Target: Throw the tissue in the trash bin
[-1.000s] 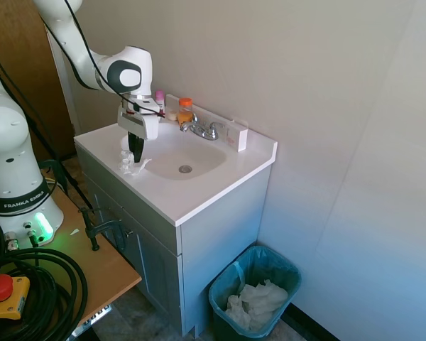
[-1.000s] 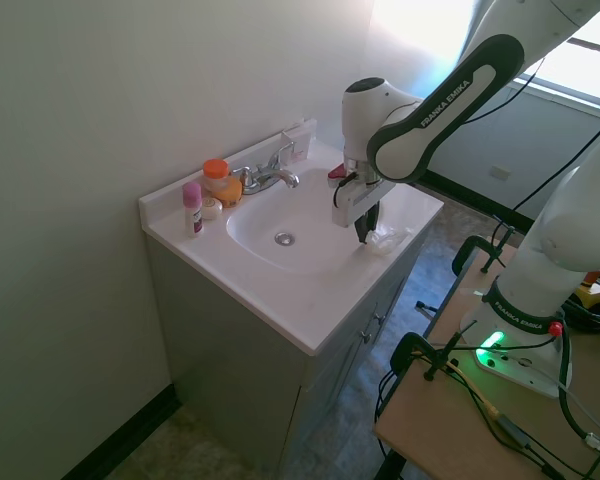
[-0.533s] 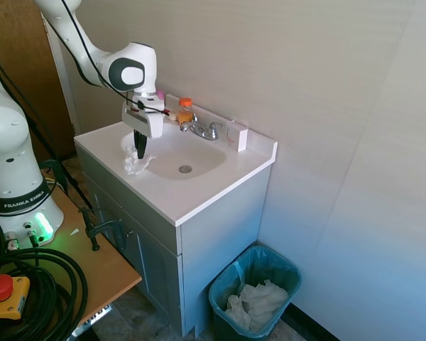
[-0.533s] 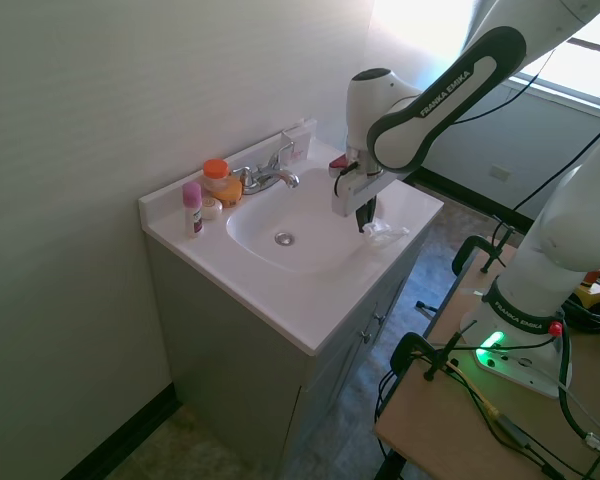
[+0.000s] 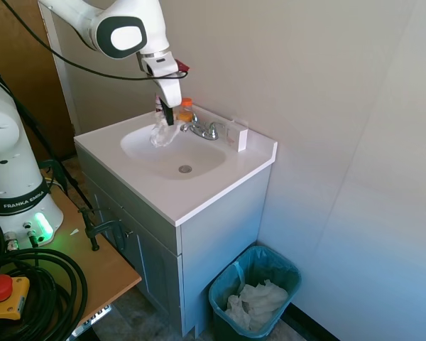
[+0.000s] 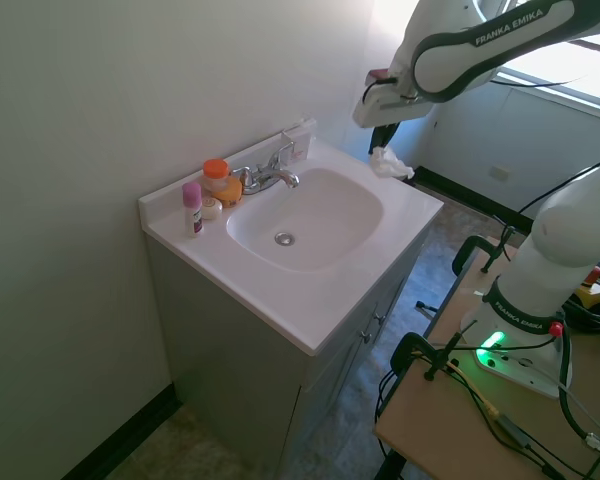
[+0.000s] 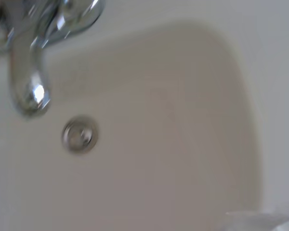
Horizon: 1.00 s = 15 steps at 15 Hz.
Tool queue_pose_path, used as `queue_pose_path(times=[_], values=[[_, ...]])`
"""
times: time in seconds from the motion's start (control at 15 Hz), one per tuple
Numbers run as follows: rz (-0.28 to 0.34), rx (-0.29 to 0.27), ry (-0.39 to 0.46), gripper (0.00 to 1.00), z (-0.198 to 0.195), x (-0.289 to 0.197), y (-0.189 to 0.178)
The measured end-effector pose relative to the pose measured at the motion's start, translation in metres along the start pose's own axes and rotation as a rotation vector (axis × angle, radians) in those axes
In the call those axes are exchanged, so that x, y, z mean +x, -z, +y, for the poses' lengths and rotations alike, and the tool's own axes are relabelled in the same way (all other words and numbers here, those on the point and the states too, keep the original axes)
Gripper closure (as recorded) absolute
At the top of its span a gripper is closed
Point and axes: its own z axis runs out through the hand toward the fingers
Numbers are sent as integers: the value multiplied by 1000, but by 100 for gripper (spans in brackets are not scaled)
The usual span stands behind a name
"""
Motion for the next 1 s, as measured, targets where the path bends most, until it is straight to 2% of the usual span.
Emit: queue_pose_path(times=[0.2, 0.33, 0.53, 0.67, 1.0], values=[[87, 83, -186, 100, 25, 88, 18], [151, 96, -303, 100, 40, 147, 13], [198, 53, -457, 100, 58, 220, -24], [194, 6, -529, 100, 62, 252, -63], [138, -70, -579, 100, 23, 278, -179]])
